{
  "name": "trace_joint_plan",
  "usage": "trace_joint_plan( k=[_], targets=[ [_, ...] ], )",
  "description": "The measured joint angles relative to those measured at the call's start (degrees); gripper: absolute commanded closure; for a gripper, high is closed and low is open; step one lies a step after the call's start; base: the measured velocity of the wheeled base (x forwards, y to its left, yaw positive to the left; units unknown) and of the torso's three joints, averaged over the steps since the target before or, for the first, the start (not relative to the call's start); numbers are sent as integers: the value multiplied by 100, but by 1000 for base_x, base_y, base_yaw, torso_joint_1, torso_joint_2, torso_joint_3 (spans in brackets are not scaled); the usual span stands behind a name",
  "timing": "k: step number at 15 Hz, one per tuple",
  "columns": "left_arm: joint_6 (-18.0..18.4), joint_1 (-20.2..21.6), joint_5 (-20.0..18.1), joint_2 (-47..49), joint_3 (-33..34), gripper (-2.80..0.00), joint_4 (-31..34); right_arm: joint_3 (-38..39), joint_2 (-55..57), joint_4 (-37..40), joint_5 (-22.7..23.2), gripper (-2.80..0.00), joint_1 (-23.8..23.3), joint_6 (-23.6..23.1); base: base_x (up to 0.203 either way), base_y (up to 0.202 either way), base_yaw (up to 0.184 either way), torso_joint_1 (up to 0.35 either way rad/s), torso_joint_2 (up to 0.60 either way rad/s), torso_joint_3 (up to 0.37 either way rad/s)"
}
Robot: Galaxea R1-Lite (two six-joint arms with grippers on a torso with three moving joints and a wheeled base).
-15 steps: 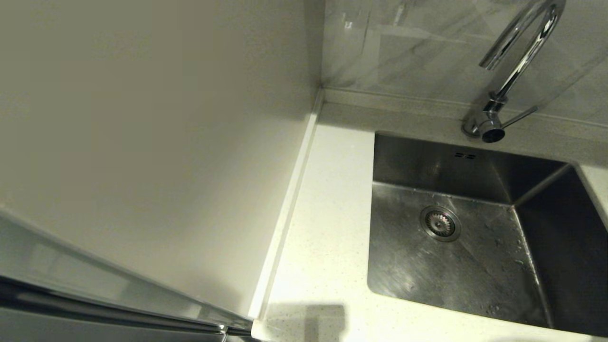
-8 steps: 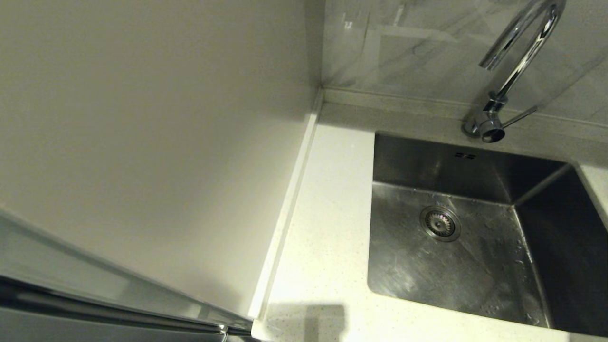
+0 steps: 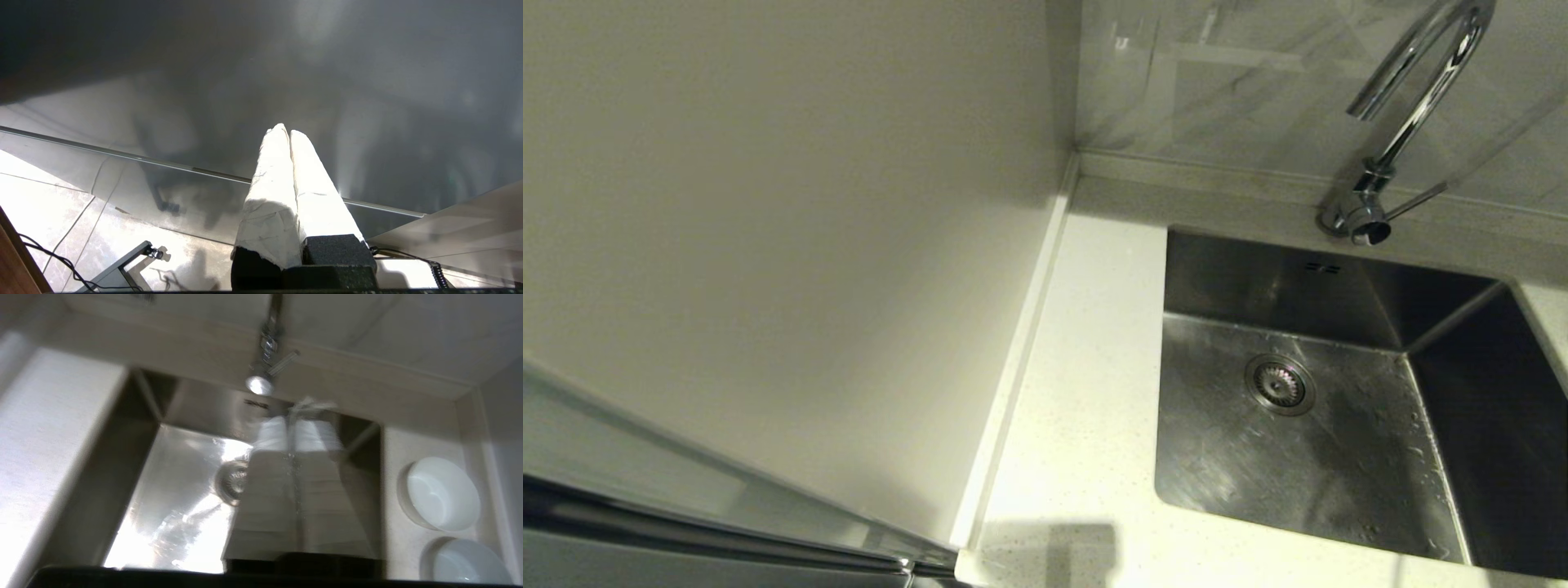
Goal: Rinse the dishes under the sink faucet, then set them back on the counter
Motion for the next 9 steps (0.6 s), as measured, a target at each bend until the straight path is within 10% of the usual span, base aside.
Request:
trace_joint_plan(
  k=[9],
  targets=[
    [-1,0,0,0,0,0,0,1143,-2337,-647,-445,0,685,389,0,0,0,0,0,0]
  ],
)
